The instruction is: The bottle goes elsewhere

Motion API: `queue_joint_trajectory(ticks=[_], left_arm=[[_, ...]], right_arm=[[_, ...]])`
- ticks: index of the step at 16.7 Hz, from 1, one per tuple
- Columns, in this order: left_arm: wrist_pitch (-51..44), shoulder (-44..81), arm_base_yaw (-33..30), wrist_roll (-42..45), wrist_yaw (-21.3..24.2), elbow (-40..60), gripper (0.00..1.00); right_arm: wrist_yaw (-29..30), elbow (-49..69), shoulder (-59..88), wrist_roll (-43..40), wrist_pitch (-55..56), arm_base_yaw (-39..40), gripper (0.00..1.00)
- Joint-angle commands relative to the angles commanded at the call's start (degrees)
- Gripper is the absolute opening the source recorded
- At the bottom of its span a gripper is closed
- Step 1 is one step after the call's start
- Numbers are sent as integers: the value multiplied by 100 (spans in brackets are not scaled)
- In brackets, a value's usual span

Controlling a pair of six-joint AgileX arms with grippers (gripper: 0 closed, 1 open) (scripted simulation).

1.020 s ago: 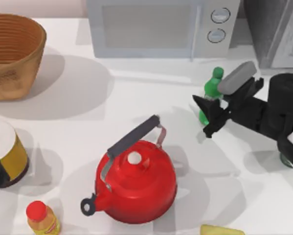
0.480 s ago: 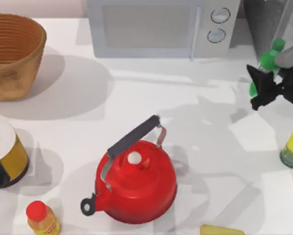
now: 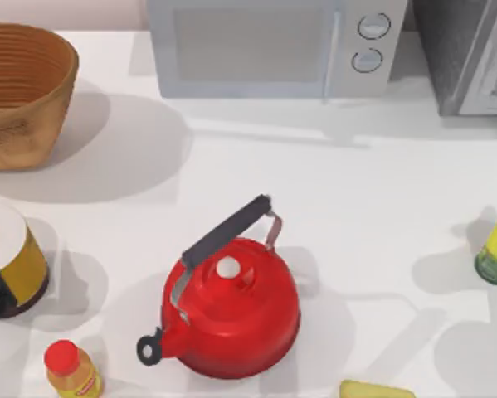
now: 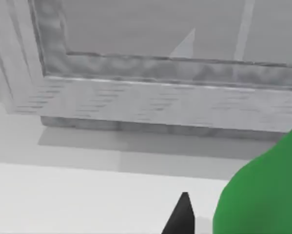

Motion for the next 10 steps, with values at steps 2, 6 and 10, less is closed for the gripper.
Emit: queue_joint_trajectory(ticks=[2,6,10], left_arm=[[0,0,0,0,0,0,100],[0,0,0,0,0,0,100],[0,0,0,0,0,0,100]], right_arm=[[0,-169,-147,72,-4,-301,0],[-1,-218,-188,107,5,-397,0],[16,-158,-77,110,76,-348,0]])
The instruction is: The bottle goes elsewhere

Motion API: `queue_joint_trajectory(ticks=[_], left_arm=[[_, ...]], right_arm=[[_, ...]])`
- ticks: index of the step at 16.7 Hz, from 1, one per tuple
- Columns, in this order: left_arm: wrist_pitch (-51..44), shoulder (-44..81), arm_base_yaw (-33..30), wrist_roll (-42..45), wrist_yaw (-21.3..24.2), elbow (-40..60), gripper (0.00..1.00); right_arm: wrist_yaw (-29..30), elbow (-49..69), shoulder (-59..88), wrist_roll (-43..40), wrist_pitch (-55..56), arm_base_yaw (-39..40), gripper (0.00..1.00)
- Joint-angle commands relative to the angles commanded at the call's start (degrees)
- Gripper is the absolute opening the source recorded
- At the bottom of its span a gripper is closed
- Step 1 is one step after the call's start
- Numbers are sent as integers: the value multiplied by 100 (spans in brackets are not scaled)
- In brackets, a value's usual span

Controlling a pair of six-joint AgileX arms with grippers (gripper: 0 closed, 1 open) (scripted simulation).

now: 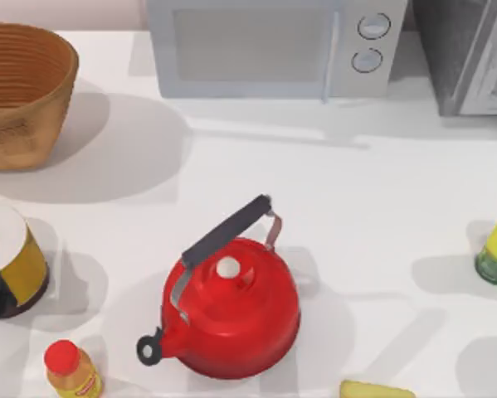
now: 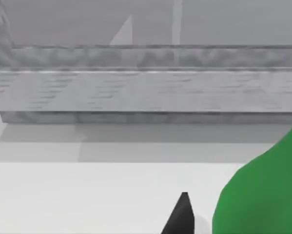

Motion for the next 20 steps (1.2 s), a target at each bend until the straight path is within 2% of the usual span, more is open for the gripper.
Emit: queue_joint_trajectory(ticks=[9,15,20], left_arm=[[0,0,0,0,0,0,100],[0,0,0,0,0,0,100],[0,0,0,0,0,0,100]], right_arm=[[323,675,1738,84,1016,270,0],[366,770,1908,122,1158,320,0],[366,770,1908,122,1158,320,38]])
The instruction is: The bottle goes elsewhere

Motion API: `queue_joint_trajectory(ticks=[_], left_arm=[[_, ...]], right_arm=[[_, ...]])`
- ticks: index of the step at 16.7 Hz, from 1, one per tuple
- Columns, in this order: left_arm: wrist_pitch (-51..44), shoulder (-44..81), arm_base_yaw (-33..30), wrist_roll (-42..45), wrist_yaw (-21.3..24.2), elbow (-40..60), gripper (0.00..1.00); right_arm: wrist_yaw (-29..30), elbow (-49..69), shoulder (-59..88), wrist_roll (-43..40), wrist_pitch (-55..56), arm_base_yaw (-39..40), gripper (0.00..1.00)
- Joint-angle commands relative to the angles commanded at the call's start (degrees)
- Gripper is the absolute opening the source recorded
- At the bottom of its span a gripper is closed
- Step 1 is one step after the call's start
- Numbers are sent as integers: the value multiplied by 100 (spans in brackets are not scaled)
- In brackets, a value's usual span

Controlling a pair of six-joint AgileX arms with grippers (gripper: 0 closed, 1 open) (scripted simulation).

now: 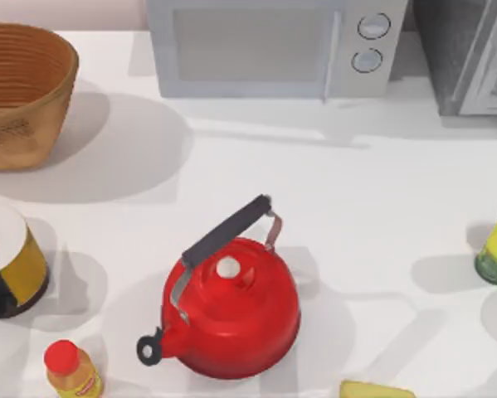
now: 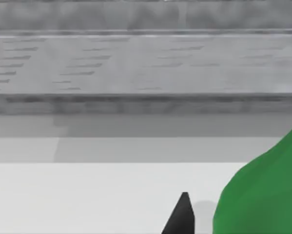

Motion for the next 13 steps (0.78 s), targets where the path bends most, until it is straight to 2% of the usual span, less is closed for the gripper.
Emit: queue_joint_trajectory(ticks=[8,13], left_arm=[[0,0,0,0,0,0,100],[0,0,0,0,0,0,100]], right_arm=[[0,0,0,0,0,0,98],[0,0,0,0,0,0,100]])
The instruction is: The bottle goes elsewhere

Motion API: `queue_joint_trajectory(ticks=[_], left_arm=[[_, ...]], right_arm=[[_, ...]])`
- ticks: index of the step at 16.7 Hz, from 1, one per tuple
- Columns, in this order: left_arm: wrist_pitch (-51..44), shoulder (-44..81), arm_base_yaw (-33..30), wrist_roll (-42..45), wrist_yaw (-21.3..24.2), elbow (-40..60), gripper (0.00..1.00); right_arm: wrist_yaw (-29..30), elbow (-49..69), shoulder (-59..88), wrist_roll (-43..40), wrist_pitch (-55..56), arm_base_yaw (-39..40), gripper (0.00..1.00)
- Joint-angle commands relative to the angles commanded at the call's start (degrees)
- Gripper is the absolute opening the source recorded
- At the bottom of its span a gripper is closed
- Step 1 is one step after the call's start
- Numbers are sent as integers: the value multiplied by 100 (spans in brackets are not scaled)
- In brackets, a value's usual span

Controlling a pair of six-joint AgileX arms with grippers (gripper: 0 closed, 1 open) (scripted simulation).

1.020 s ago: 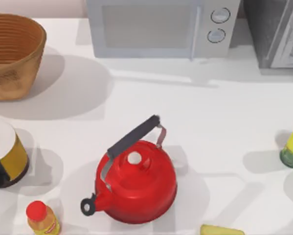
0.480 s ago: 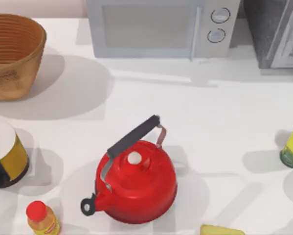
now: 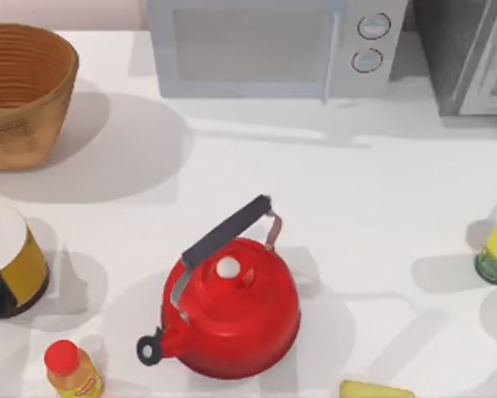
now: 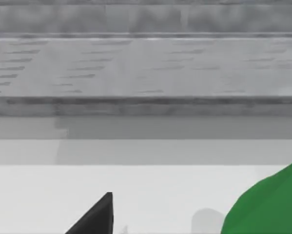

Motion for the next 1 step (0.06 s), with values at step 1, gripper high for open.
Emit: queue_joint_trajectory(ticks=[1], left_arm=[[0,0,0,0,0,0,100]], right_arm=[[0,0,0,0,0,0,100]])
